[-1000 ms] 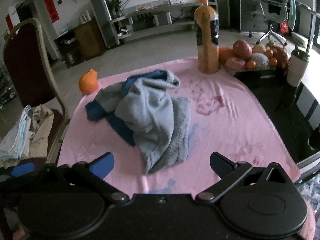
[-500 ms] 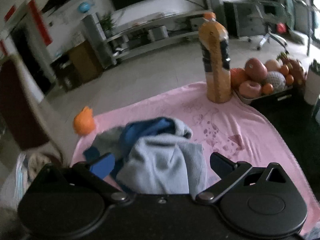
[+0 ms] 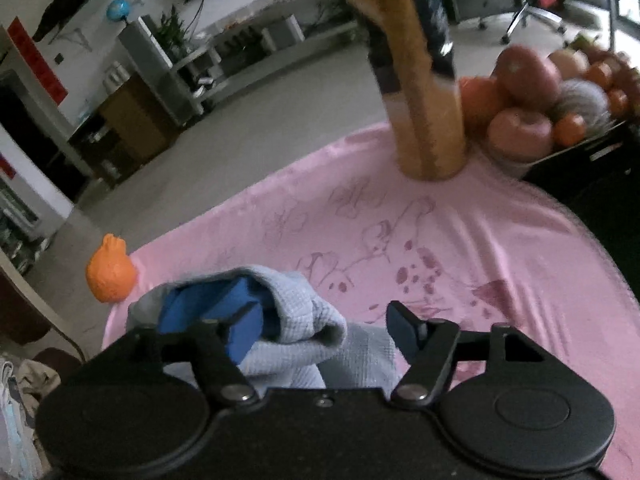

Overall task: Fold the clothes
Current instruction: 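Grasp the grey sweater with the right gripper and lift it up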

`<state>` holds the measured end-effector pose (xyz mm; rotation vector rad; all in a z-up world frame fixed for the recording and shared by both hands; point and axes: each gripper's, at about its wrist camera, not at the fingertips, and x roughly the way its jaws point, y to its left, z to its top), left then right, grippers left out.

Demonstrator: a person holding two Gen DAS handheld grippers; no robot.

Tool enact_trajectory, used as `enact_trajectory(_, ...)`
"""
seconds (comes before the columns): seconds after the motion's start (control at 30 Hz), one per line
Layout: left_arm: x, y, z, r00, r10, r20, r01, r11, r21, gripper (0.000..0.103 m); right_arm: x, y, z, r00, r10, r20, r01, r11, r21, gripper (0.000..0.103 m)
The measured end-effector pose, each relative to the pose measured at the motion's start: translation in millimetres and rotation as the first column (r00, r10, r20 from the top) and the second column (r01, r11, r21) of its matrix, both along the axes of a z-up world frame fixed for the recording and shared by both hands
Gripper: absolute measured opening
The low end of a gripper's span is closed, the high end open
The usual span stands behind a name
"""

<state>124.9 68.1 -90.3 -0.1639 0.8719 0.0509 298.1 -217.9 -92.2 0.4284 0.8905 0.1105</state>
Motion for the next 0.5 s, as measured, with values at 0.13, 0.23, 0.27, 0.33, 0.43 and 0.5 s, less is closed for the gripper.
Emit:
enact_trajectory(0.13, 3.6, -1.9, -2.2, 1.000, -0.001, -0.006, 0.001, 1.000, -0.021, 0.086, 13.0, -8.4, -26.2, 1.000, 0.013, -0.019, -0.010, 0.993, 0.116, 0.085)
enact_trajectory(0.23, 6.0, 3.1, -2.7, 1.000, 0.020, -0.012, -0.021, 0.999, -0.043, 0.086, 9.4, -11.6, -34.3, 1.000, 0.005, 0.016, -0.009, 0.969, 0.246, 0.034)
enact_trajectory(0.27, 6.0, 4.9, -2.3, 1.000, 0.030, -0.010, -0.030, 0.998, -0.047, 0.086, 8.4, -7.9, -31.8, 1.000, 0.017, 0.013, -0.020, 0.970, 0.244, 0.026)
enact_trajectory(0.33, 2.0, 14.1, 2.4, 0.997, 0.077, 0.005, -0.076, 0.996, -0.056, 0.088, 2.7, 11.7, -12.7, 0.998, 0.064, 0.022, -0.067, 0.989, 0.132, 0.023)
enact_trajectory(0.43, -5.1, 29.4, 10.8, 0.987, 0.155, 0.029, -0.153, 0.986, -0.070, 0.090, -13.4, 51.3, 28.9, 0.988, 0.146, 0.043, -0.147, 0.989, 0.009, 0.021)
enact_trajectory(0.5, -9.9, 39.6, 16.4, 0.977, 0.207, 0.045, -0.203, 0.976, -0.081, 0.090, -26.7, 83.1, 65.4, 0.976, 0.201, 0.090, -0.205, 0.978, 0.038, 0.020)
